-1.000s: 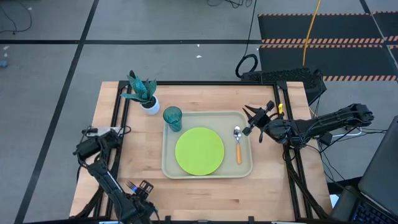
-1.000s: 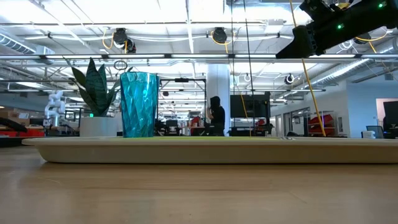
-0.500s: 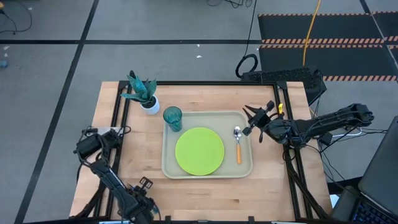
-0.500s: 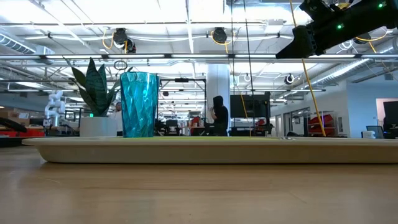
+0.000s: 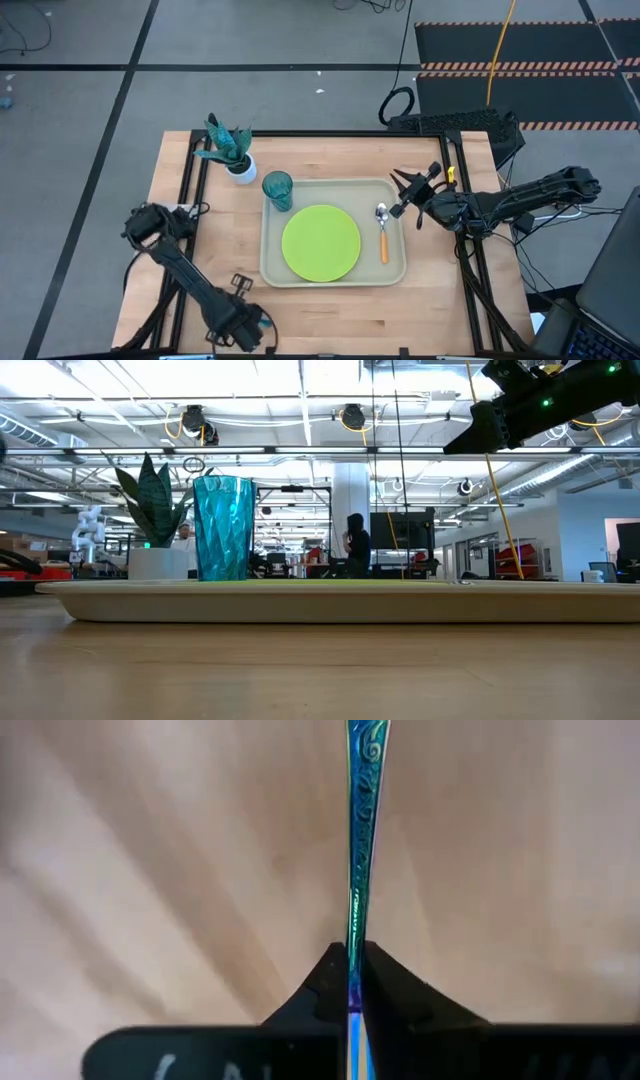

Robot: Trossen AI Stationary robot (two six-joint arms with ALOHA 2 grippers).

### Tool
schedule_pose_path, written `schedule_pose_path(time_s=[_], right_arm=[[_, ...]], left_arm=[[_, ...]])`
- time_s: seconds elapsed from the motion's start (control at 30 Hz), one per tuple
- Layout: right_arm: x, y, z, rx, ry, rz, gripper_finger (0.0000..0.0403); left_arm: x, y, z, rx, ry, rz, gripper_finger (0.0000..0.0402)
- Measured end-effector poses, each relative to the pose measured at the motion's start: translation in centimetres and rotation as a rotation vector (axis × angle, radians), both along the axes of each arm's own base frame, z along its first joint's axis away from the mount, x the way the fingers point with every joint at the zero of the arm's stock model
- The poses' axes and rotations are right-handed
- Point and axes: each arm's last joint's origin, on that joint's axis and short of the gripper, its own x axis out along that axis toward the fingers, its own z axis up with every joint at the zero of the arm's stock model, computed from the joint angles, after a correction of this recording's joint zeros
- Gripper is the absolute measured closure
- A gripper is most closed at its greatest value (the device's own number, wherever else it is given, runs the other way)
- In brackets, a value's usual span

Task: Pick and place plate/cup/fork/spoon on tray
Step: Put the fork to the right side of the green plate on the white food tray

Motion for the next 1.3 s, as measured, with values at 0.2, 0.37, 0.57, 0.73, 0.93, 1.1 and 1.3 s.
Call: schedule_pose_path(time_s=[0.2, 0.37, 0.57, 0.73, 0.93, 1.1, 1.3], right_arm=[[-0.1, 0.0, 0.1, 0.001, -0.004, 0.0, 0.0346], [-0.2, 0.0, 0.2, -0.004, -0.006, 0.002, 0.0346], [-0.4, -0.1, 0.5, -0.008, -0.016, 0.002, 0.0346], [-0.5, -0.1, 0.6, -0.009, -0.017, 0.002, 0.0346], [-0.7, 0.1, -0.3, -0.007, 0.062, 0.011, 0.0346], [-1.1, 0.3, -1.1, 0.037, 0.092, 0.008, 0.0346], [-1.7, 0.1, -1.1, 0.026, 0.109, -0.026, 0.0346]], left_arm=[[1.2, 1.8, 6.0, -0.027, -0.112, 0.158, 0.039], [2.9, 3.6, 11.0, 0.013, -0.279, 0.118, 0.039], [6.0, 6.4, 13.9, 0.029, -0.388, -0.172, 0.039], [8.5, 10.4, 14.8, 0.083, -0.419, -0.292, 0.039], [11.0, 15.1, 14.6, 0.086, -0.425, -0.383, 0.039], [12.6, 17.5, 15.2, 0.127, -0.446, -0.545, 0.039], [16.1, 19.9, 16.8, 0.172, -0.481, -0.639, 0.039]])
